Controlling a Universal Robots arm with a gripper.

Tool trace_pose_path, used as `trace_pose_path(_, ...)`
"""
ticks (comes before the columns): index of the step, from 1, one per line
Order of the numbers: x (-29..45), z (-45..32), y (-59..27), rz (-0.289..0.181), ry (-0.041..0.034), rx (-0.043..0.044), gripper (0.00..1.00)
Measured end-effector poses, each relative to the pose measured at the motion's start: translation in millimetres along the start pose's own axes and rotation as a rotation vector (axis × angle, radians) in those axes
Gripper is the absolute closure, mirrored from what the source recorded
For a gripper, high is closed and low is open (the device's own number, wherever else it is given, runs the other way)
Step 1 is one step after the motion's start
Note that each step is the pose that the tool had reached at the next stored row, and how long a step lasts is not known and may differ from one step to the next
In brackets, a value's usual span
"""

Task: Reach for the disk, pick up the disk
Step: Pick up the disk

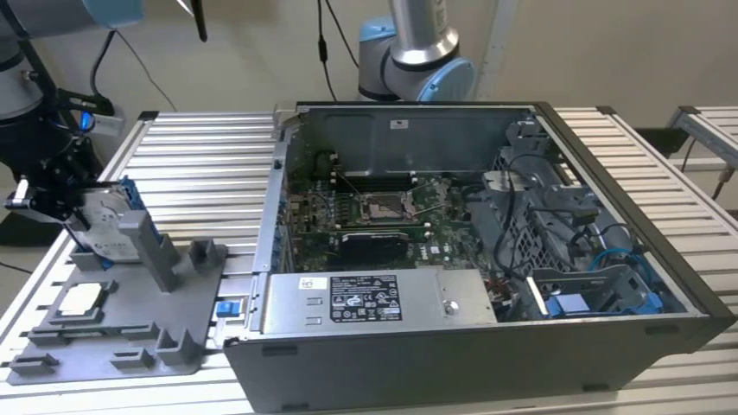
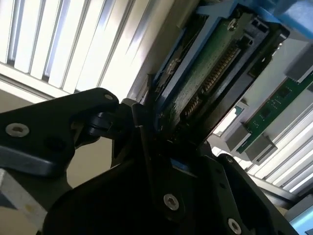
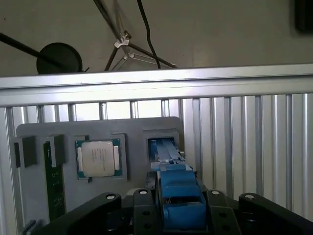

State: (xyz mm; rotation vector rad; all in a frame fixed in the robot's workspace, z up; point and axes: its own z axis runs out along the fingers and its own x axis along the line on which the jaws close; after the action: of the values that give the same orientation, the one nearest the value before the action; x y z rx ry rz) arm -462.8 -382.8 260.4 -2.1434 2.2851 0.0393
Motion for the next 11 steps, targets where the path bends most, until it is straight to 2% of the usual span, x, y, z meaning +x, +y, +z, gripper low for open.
trace_pose_path(11,-0.1,-1.7,0.0,0.000,-0.0001,0.0000,1.00)
